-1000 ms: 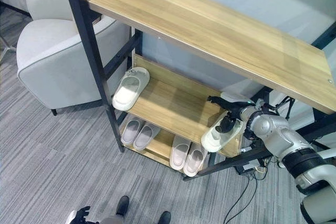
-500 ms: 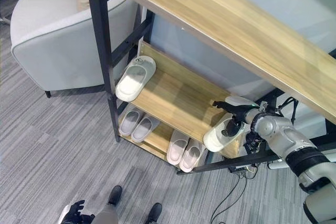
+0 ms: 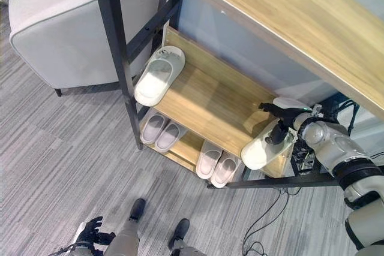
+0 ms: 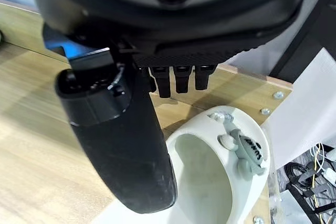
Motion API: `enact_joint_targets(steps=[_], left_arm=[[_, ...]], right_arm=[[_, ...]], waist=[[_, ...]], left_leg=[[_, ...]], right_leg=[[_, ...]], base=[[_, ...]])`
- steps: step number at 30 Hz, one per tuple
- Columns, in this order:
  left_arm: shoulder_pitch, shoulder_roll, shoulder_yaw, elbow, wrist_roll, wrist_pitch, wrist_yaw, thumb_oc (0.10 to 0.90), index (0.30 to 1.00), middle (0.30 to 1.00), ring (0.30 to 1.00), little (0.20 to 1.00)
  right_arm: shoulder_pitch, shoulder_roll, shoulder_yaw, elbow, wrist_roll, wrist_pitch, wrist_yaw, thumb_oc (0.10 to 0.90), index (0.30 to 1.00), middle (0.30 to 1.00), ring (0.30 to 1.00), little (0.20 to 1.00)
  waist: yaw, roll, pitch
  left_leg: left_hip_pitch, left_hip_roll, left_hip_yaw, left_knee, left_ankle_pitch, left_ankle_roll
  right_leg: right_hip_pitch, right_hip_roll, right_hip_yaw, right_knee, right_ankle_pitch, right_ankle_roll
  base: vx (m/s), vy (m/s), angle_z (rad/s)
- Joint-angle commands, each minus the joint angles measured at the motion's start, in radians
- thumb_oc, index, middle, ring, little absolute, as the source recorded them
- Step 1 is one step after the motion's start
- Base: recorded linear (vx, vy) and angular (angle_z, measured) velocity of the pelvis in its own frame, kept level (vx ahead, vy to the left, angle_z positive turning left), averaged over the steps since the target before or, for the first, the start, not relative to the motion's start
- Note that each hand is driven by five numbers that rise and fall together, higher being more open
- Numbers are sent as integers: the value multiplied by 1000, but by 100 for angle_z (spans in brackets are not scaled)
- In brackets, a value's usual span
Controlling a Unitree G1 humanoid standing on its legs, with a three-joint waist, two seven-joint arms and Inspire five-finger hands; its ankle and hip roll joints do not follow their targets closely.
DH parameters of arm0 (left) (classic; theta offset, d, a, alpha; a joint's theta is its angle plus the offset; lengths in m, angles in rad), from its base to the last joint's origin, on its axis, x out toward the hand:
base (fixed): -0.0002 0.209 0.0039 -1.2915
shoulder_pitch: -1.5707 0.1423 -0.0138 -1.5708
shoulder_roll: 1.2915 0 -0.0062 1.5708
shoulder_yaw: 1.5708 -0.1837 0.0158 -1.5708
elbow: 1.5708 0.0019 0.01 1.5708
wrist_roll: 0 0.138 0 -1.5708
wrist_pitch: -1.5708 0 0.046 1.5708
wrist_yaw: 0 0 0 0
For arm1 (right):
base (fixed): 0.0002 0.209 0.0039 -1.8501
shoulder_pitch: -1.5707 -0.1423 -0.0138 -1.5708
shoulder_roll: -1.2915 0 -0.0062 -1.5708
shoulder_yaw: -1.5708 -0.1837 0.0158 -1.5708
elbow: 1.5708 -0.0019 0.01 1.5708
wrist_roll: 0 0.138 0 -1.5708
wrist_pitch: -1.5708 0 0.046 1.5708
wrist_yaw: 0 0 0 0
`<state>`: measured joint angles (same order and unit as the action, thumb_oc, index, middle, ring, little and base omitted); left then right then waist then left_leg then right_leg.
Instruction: Arrange the slippers neatly on the shoe rack.
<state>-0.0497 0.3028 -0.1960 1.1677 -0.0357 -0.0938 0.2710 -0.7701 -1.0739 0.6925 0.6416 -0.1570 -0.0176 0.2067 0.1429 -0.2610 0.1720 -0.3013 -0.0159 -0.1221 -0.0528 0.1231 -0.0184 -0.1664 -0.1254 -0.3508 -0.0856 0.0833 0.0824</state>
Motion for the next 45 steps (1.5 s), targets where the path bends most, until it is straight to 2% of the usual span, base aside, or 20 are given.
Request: enact_joint_targets(steps=[1, 8, 25, 28, 30, 32, 34, 37, 43, 45], left_arm=[[7, -18, -16, 32, -32, -22, -2, 800, 900, 900, 900, 900], [-1, -16, -10, 42, -54, -22, -8, 800, 900, 900, 900, 900], [-23, -13, -17, 59, -67, -18, -3, 800, 900, 900, 900, 900], [-24, -13, -19, 63, -68, -16, -7, 800, 900, 900, 900, 900], [-27, -12, -20, 64, -67, -16, -8, 800, 900, 900, 900, 900], [-26, -13, -22, 64, -67, -16, -10, 800, 900, 900, 900, 900], [-30, -13, -24, 65, -69, -15, -14, 800, 900, 900, 900, 900], [-33, -10, -25, 64, -72, -15, -16, 800, 900, 900, 900, 900], [-38, -10, -23, 61, -77, -13, -18, 800, 900, 900, 900, 900], [-40, -10, -22, 62, -76, -12, -18, 800, 900, 900, 900, 900]], right_arm=[[-93, -114, -14, 41, -39, 22, -69, 800, 900, 900, 900, 900], [-139, -95, 27, 66, -48, 30, -60, 800, 900, 900, 900, 900], [-255, -101, 98, 115, -101, 49, -64, 800, 900, 900, 900, 900], [-254, -98, 103, 111, -91, 50, -49, 748, 822, 822, 822, 822], [-248, -97, 106, 111, -84, 53, -35, 740, 811, 811, 811, 811], [-240, -98, 105, 108, -83, 53, -28, 706, 759, 759, 759, 759], [-214, -101, 101, 100, -78, 53, -10, 629, 644, 644, 644, 644], [-199, -106, 99, 98, -80, 57, 3, 626, 639, 639, 639, 639], [-163, -123, 80, 81, -79, 57, 14, 670, 705, 705, 705, 705], [-151, -127, 76, 75, -83, 56, 19, 657, 686, 686, 686, 686]], waist=[[1, 7, -47], [1, 7, -37], [-3, 7, -30], [-5, 6, -31], [-6, 5, -30], [-6, 5, -30], [-8, 4, -30], [-8, 1, -28], [-12, -2, -24], [-13, -3, -22]], left_leg=[[2, -22, 6, -34, -46, -13], [-7, -18, 19, -34, -46, -10], [-16, -19, 21, -34, -46, -8], [-16, -19, 22, -34, -45, -8], [-16, -19, 22, -34, -46, -8], [-17, -20, 22, -34, -46, -8], [-17, -21, 21, -34, -46, -7], [-17, -20, 20, -34, -45, -7], [-19, -20, 20, -34, -46, -7], [-18, -20, 21, -34, -46, -6]], right_leg=[[-53, -31, 73, -2, 34, 80], [-73, -28, 98, -2, 43, 79], [-86, -28, 104, -2, 45, 75], [-88, -27, 107, -2, 45, 74], [-88, -28, 106, -2, 46, 74], [-88, -28, 107, -2, 46, 74], [-89, -27, 107, -2, 45, 74], [-88, -27, 107, -2, 45, 73], [-88, -27, 108, -2, 45, 73], [-89, -28, 108, -2, 45, 74]], base=[[1, 16, 11], [2, 7, -1], [0, 0, 0], [0, 0, 0], [0, 0, 0], [0, 0, 0], [0, 0, 0], [0, 0, 0], [0, 0, 0], [0, 0, 0]])
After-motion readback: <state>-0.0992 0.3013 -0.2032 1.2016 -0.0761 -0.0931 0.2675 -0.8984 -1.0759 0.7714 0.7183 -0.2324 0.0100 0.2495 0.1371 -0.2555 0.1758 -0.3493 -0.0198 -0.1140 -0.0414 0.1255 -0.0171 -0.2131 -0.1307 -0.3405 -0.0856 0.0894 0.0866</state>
